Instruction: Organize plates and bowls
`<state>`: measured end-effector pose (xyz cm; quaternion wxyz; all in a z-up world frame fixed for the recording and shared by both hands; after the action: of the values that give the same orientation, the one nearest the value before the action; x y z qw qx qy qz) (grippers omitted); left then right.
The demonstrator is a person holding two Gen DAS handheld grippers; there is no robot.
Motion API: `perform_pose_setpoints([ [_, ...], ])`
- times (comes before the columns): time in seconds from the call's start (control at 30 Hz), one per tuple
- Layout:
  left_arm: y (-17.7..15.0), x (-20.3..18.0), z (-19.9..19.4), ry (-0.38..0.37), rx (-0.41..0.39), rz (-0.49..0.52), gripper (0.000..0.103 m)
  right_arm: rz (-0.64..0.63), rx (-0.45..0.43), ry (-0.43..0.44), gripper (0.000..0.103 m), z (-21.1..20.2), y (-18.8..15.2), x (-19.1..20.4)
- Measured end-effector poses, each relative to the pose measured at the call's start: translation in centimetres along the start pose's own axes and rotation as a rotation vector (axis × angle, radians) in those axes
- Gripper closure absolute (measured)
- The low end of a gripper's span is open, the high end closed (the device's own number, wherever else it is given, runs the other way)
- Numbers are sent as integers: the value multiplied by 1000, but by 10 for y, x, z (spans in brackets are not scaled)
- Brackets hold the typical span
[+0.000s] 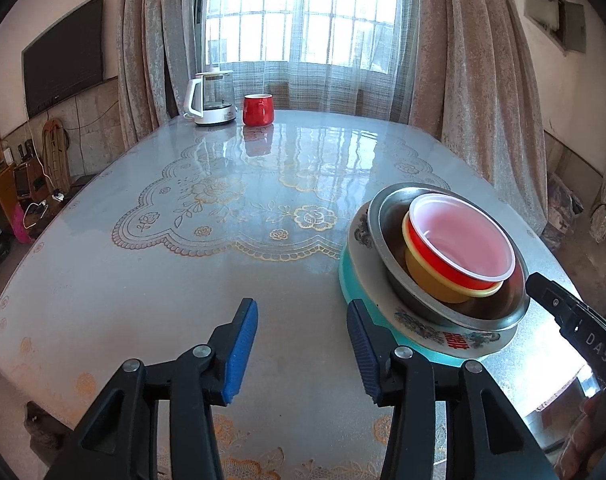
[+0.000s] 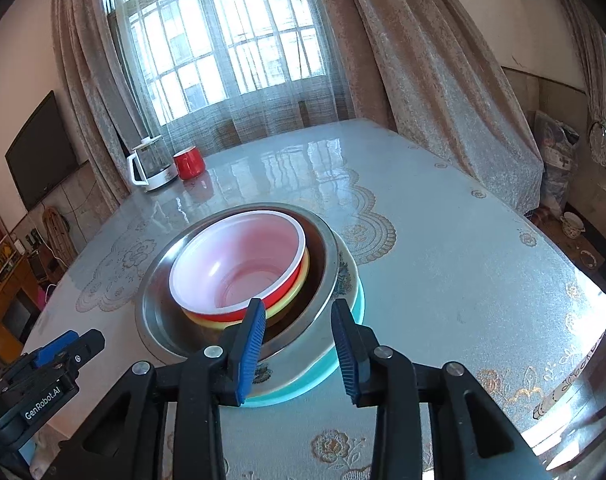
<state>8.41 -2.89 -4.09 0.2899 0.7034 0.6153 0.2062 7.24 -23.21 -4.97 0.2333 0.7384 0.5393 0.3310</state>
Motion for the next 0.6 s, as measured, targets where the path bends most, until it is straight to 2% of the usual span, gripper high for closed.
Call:
perform_pose_setpoints([
  [0.33, -6, 0, -13, 43, -34, 0, 50, -79, -36, -34, 64, -7, -3, 21],
  [0.6, -4, -6, -21, 47, -53, 9, 42, -75, -49, -40, 64, -12, -3, 21],
])
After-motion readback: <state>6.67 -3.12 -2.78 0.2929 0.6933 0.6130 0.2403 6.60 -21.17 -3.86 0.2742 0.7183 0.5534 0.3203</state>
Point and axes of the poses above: each gripper's, at about its wrist camera, not at the fingertips, and z roughly the way its jaws point, x to its left, y to its top, the point moved 8 cm from there along z, roughly the way its jaws point, and after that the axes turned 7 degrees about x, right-handed, at the moved point
